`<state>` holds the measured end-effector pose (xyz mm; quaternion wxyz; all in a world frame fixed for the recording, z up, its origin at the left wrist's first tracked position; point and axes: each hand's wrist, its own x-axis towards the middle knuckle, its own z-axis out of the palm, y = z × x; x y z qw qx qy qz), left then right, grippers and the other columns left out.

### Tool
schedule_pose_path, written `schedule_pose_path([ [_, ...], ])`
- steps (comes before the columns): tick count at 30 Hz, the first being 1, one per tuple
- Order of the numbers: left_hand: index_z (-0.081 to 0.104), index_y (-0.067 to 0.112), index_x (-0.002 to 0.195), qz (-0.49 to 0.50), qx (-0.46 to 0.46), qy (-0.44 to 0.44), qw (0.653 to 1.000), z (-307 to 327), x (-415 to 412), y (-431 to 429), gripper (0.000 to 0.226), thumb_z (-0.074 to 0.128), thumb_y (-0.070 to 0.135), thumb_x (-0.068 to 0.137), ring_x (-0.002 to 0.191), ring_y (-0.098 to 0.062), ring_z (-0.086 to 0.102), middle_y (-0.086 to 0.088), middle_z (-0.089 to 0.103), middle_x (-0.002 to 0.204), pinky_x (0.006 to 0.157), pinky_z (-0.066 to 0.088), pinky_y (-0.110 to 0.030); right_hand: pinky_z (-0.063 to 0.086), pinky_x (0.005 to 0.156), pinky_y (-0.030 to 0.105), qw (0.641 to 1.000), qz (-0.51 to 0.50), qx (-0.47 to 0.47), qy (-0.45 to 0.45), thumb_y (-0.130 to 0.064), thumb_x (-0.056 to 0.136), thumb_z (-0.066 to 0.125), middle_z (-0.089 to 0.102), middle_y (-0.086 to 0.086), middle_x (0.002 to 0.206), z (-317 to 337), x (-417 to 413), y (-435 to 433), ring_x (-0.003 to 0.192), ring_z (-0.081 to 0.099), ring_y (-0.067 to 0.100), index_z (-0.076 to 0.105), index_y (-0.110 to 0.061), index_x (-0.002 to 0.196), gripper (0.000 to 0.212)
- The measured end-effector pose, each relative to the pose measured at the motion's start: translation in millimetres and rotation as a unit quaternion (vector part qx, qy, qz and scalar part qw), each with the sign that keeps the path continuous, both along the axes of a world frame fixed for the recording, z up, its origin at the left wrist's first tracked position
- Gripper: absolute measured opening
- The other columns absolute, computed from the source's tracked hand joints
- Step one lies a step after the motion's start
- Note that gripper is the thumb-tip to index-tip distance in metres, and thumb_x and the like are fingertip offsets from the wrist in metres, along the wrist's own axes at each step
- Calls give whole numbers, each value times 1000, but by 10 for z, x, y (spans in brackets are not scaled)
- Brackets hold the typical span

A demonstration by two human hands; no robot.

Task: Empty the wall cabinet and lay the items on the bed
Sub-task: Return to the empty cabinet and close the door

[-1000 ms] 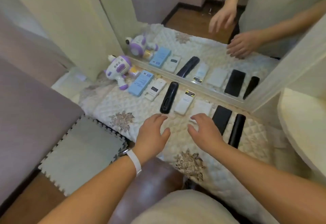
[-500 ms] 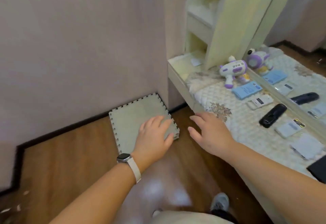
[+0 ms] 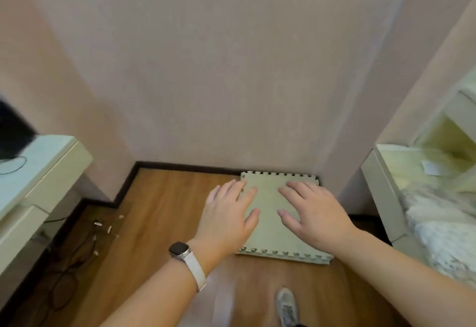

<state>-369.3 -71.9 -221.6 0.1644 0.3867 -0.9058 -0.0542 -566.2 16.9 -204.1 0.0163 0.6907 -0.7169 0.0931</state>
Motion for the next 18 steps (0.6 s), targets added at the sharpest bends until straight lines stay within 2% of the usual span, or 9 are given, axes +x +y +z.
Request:
schedule_pose_path([
  [5,61,24,129,80,-9,-5,997,146,182,-526,49,44,46,88,129,-25,50,-2,58,136,107,36,-46,48,85,39,995,96,-37,9,-53,89,43,62,2,120,114,56,-848,111,56,25,62,-19,122,51],
  [10,55,28,134,164,-19,-31,986,348,235,-1055,49,42,49,92,135,-20,43,2,52,142,112,26,-41,48,84,39,984,170,-44,-10,-54,89,40,63,2,120,220,-6,-1793,111,58,26,61,-20,124,53],
  [13,57,27,133,218,-43,-42,974,485,232,-1354,47,46,48,92,132,-21,46,1,54,140,111,29,-41,49,84,40,974,216,-65,-22,-54,89,40,63,3,121,305,-31,-2308,112,57,26,61,-19,123,53],
  [18,55,26,134,309,-66,-48,948,740,333,-1616,46,50,45,93,133,-20,44,1,53,141,110,25,-37,49,86,40,953,287,-87,-39,-54,89,39,64,5,121,510,129,-2981,112,58,28,63,-18,122,54],
])
